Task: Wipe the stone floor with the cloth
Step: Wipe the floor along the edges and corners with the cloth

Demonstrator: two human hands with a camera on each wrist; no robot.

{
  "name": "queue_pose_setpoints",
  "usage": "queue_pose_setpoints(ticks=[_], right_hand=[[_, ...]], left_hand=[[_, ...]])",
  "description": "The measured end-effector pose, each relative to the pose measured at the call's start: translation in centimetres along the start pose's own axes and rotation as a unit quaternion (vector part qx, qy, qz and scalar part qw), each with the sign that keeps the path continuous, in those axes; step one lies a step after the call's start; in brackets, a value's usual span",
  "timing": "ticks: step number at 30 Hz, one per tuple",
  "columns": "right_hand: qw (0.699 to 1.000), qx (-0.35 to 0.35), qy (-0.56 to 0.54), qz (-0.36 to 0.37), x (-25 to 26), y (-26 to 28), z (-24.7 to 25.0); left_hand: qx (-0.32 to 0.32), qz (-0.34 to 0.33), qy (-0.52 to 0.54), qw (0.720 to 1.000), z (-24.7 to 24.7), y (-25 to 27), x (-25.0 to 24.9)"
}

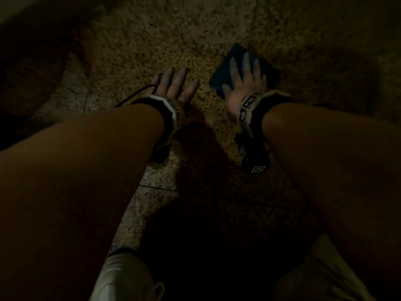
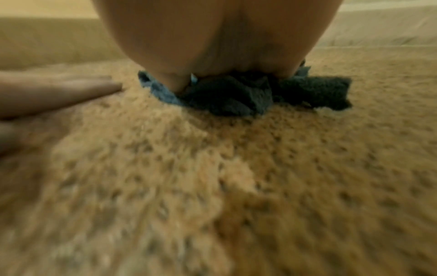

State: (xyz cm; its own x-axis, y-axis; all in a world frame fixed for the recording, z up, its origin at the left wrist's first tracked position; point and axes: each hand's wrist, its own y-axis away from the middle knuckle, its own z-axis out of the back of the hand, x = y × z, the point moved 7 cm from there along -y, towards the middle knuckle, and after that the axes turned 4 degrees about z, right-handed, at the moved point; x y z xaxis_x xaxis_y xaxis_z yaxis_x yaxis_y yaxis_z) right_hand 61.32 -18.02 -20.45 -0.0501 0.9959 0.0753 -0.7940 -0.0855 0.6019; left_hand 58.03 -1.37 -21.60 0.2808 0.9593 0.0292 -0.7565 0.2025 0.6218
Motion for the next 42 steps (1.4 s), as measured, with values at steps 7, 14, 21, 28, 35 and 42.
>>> queue_pose_setpoints(ticks=[7, 14, 21, 28, 35, 42], right_hand=[[1.0, 0.018, 0.006, 0.008, -0.3, 1.1, -0.5], [0.996, 0.084, 0.017, -0.021, -2.9, 8.4, -5.8], [0.998, 0.067, 0.009, -0.013, -3.1, 8.7, -5.8], [0.999, 0.044, -0.02, -0.006, -3.8, 5.5, -3.9], [1.0, 0.027, 0.009, -0.002, -4.8, 1.1, -0.4], [0.999, 0.048, 0.014, 0.021, -5.2, 4.2, -2.4]], left_hand=[[0.002, 0.009, -0.021, 1.0, -0.2, -0.4, 0.0], [0.033, 0.008, -0.013, 0.999, 0.3, 0.4, -0.1], [0.028, 0.034, 0.001, 0.999, 1.1, 1.2, -1.1], [0.047, 0.06, 0.006, 0.997, 0.8, 1.4, -2.8], [0.099, 0.091, 0.009, 0.991, 1.1, 1.2, -2.7], [0.091, 0.095, 0.024, 0.991, 1.6, 2.4, -3.8]])
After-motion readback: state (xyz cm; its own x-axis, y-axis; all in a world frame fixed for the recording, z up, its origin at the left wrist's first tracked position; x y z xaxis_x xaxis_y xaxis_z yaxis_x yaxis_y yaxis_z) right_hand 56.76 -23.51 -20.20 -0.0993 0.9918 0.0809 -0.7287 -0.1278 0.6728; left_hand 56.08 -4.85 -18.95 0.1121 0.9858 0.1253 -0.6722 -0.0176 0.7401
